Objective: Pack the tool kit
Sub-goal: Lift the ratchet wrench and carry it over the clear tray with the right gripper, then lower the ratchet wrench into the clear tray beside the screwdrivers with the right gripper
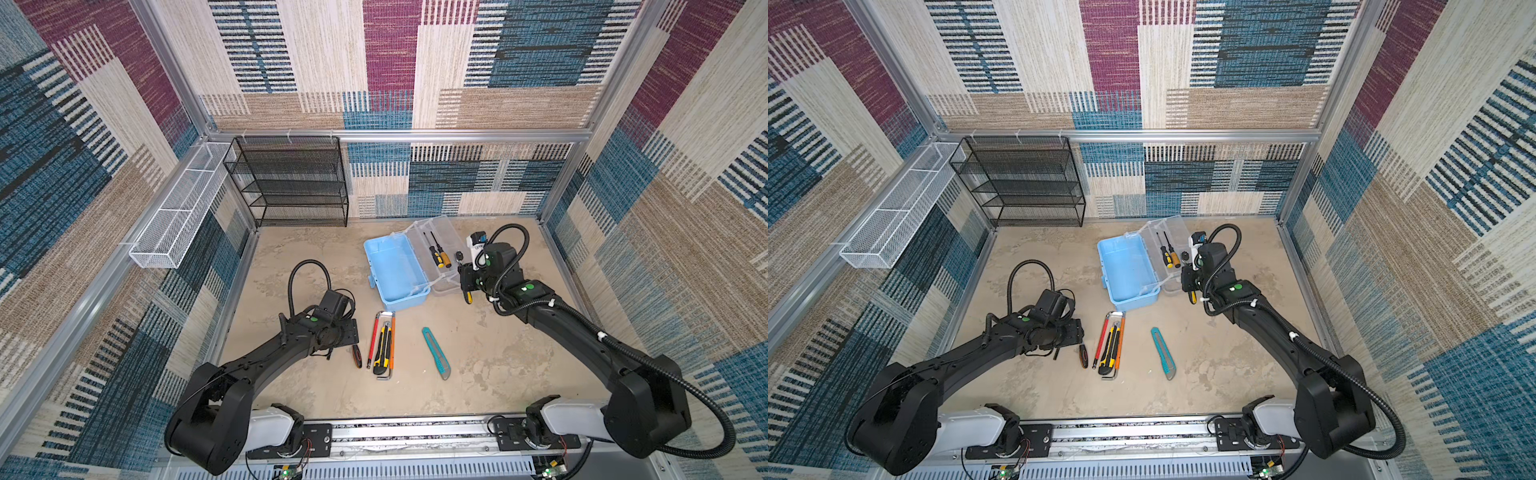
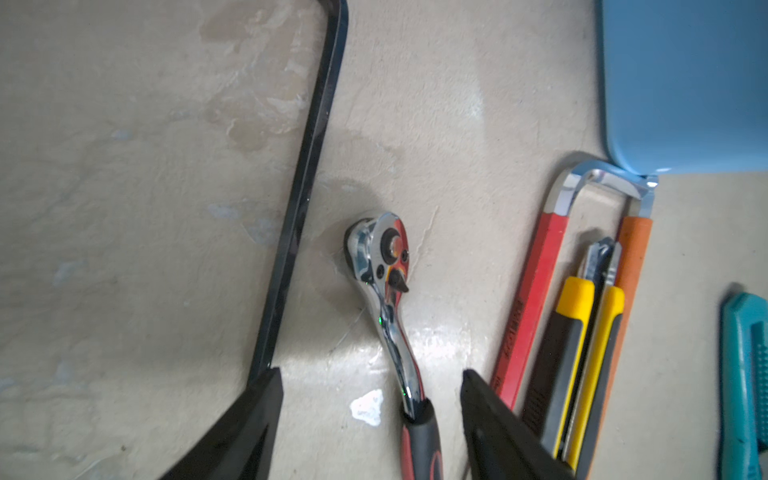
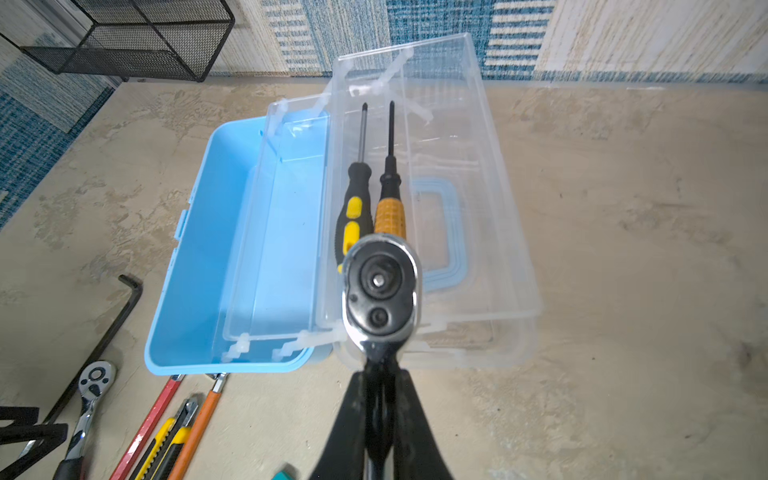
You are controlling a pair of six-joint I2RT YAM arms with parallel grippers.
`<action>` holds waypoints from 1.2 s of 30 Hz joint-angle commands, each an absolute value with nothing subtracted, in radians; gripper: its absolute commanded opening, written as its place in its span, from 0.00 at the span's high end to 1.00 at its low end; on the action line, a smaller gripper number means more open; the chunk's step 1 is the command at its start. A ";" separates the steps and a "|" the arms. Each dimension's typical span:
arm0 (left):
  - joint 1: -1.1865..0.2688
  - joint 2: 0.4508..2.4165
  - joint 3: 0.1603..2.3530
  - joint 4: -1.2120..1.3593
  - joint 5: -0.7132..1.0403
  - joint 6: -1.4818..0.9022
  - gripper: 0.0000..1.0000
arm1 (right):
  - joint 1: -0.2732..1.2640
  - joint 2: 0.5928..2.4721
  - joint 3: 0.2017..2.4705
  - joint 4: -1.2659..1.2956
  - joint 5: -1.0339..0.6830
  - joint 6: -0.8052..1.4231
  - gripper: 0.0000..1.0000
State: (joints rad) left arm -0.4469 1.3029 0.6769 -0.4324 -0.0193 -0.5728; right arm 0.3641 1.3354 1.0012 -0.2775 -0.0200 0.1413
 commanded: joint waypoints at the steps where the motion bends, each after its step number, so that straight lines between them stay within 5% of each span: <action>1: -0.447 1.308 0.683 -0.426 -0.030 -0.577 0.29 | 0.319 1.383 1.080 -0.248 -0.064 0.041 0.96; 21: -0.448 1.317 0.684 -0.432 -0.054 -0.581 0.33 | 0.250 1.816 1.490 -0.264 -0.133 -0.099 0.97; 36: -0.449 1.325 0.705 -0.450 -0.055 -0.565 0.39 | 0.248 1.943 1.565 -0.305 -0.186 -0.056 0.93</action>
State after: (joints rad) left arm -0.4480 1.3216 0.6960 -0.4335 -0.0460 -0.5728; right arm 0.2474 1.9343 1.5513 -0.3202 -0.1734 -0.0784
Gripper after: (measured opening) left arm 0.615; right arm 0.133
